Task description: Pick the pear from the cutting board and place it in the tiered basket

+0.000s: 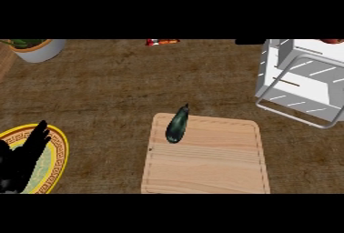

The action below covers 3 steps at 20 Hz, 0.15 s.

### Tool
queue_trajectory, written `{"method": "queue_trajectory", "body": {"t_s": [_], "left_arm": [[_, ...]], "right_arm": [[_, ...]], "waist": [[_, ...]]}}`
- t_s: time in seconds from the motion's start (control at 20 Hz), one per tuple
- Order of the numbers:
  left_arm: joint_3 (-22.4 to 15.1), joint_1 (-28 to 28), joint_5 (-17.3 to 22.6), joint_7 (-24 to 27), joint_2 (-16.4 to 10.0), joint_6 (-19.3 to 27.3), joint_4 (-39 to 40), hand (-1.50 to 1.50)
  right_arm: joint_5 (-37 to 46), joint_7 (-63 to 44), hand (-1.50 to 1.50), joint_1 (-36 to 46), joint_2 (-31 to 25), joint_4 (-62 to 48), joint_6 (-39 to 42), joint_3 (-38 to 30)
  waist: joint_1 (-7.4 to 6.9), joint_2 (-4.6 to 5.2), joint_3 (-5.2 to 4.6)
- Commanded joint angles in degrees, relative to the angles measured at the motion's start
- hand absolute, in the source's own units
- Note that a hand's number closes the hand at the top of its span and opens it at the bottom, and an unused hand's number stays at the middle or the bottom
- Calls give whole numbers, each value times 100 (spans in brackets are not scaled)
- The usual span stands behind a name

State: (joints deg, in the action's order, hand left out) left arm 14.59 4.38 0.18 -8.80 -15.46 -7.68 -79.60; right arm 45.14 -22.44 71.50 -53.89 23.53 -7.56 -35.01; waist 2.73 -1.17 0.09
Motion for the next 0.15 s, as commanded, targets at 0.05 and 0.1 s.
{"method": "queue_trajectory", "body": {"t_s": [0.05, 0.1], "left_arm": [[46, 334, 20, 154, 9, -74, -9, 0], [58, 388, 41, -62, 102, 70, -217, 0]], "right_arm": [[-942, 680, -150, -892, 3, 517, 361, -755], [-1104, 892, -150, -1175, -42, 527, 596, -890]], "waist": [[160, -58, -8], [192, -76, 1]]}}
